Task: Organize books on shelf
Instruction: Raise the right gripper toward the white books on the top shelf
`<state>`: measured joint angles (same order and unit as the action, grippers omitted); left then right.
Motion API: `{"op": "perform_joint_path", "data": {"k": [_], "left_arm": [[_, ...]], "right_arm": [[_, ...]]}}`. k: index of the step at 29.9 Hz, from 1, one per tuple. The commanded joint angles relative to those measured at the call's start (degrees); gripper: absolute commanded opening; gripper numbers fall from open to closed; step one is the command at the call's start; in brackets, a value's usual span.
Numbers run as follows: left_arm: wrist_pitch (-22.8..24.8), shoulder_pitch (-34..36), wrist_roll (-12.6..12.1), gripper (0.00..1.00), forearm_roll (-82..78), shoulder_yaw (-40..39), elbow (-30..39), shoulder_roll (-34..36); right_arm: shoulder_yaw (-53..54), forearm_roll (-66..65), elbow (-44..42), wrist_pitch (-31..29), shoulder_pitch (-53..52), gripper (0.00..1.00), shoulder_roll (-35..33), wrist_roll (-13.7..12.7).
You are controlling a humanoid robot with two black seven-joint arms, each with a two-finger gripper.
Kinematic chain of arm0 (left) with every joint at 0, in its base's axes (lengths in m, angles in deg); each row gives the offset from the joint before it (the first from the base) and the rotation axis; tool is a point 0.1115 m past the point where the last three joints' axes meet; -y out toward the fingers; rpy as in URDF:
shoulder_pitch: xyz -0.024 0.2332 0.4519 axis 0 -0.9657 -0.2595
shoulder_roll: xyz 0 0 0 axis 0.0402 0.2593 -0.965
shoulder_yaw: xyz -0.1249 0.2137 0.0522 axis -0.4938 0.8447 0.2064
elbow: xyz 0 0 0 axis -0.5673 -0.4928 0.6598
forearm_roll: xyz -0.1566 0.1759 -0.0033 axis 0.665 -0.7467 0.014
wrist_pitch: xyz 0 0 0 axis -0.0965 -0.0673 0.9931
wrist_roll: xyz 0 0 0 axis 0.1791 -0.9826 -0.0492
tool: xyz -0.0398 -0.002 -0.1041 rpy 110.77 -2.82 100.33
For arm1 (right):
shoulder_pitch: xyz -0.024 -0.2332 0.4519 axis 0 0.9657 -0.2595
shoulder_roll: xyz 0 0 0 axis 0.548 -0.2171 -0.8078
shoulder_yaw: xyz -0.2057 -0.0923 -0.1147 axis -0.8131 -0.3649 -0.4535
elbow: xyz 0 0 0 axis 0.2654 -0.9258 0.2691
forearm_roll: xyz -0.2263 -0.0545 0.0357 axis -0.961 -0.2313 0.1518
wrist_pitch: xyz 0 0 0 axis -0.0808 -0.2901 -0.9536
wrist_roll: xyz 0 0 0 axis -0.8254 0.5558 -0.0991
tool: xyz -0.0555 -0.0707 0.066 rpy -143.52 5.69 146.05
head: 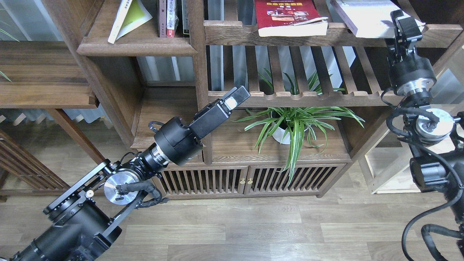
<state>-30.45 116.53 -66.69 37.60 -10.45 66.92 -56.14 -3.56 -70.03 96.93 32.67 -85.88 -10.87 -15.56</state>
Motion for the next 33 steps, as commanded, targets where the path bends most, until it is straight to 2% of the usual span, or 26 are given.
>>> {"op": "perform_joint_path", "data": {"k": [1, 7, 11, 15, 17, 28, 33], "left_arm": [[0.0, 0.0, 0.0, 0.98, 0.0, 0.0, 0.0, 0.0], [0.0, 0.1, 0.0, 0.98, 0.0, -0.3, 0.1, 0.1], [0.0, 0.1, 0.0, 0.98, 0.1, -0.5, 0.3, 0.2], [0.0, 0.1, 0.0, 0.98, 0.1, -0.7, 0.3, 0.3], [0.0, 0.1, 0.0, 0.98, 0.1, -0.7, 0.3, 0.3], [0.0, 0.1, 0.0, 0.98, -0.1, -0.4, 0.1, 0.3], [0.0, 0.1, -0.1, 0.98, -0.2, -0.4, 0.1, 0.2]], "right_arm": [[0.0, 0.0, 0.4, -0.6, -0.2, 0.63, 0.0, -0.2], [0.0, 0.0, 0.5, -0.7, 0.0, 0.49, 0.1, -0.2], [0.0, 0.0, 0.5, -2.3, 0.4, 0.32, 0.4, -0.1], [0.1, 0.0, 0.3, -6.5, 1.1, 0.11, 0.6, -0.1], [0.2, 0.0, 0.3, -8.8, 1.6, 0.05, 0.8, -0.1], [2.8, 3.2, 0.3, -11.7, 3.2, 0.03, 0.6, 0.0], [3.7, 5.4, 0.8, -15.6, 5.9, 0.03, 0.4, -0.1]]}}
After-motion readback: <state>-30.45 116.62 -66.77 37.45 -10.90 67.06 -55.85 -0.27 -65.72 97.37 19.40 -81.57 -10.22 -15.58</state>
